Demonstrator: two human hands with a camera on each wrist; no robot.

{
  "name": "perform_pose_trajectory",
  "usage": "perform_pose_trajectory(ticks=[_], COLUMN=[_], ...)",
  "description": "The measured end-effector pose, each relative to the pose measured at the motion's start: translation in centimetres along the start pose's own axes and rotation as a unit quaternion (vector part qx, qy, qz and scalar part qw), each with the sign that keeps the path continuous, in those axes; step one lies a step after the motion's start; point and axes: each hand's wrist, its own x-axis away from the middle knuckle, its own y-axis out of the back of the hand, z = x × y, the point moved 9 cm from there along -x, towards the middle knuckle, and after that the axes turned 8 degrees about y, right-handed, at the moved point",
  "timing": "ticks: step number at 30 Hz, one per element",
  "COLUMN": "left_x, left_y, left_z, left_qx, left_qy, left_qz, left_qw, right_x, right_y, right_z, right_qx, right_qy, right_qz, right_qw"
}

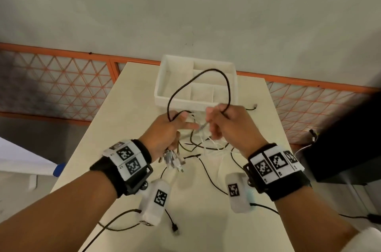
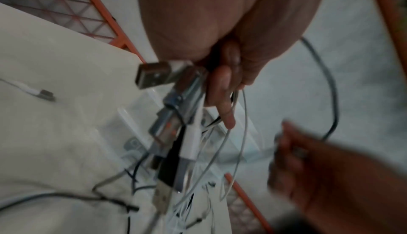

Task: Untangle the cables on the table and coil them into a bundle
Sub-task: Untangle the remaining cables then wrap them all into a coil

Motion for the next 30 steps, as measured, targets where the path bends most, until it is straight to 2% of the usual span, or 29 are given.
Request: perform_pose_trajectory(ticks=[2,5,8,10,14,19,21,26,28,30], left_x=[-0.5,-1.3,-1.7,-1.9,-1.9,-1.5,-1.0,1.1,1.3,1.3], left_y=[-1.8,-0.9,1.7,3.0,4.7,6.1,6.1,4.5,4.5,4.9], left_z=[1.3,3.9,5.6,5.8,4.1,1.6,0.8,-0.9,-1.3,-1.5], left_qx=[-0.051,-0.124,-0.214,-0.212,-0.121,-0.128,-0.117,-0.09,-0.07,-0.059], left_qy=[0.005,0.03,0.046,0.052,0.069,0.057,0.047,0.014,0.006,-0.004], left_qz=[0.012,-0.032,-0.069,-0.082,-0.085,-0.085,-0.061,0.053,0.055,0.033], left_qw=[0.999,0.991,0.973,0.972,0.987,0.987,0.99,0.994,0.996,0.998], right_x=[-0.6,-1.2,-0.9,-0.8,-0.8,-1.1,-1.6,-2.8,-2.6,-1.6], right_y=[0.6,4.4,8.9,10.2,10.8,12.0,11.8,10.6,9.9,8.9], right_z=[2.7,3.8,2.6,1.0,-2.4,-0.6,-0.5,-3.8,-6.3,-10.2], right_qx=[-0.054,-0.089,-0.095,-0.056,0.029,-0.01,-0.011,-0.06,-0.073,-0.02], right_qy=[0.042,0.088,0.091,0.071,-0.018,0.013,0.006,0.015,-0.025,-0.114], right_qz=[-0.027,-0.134,-0.255,-0.285,-0.273,-0.295,-0.283,-0.183,-0.136,-0.077], right_qw=[0.997,0.983,0.958,0.954,0.961,0.955,0.959,0.981,0.988,0.99])
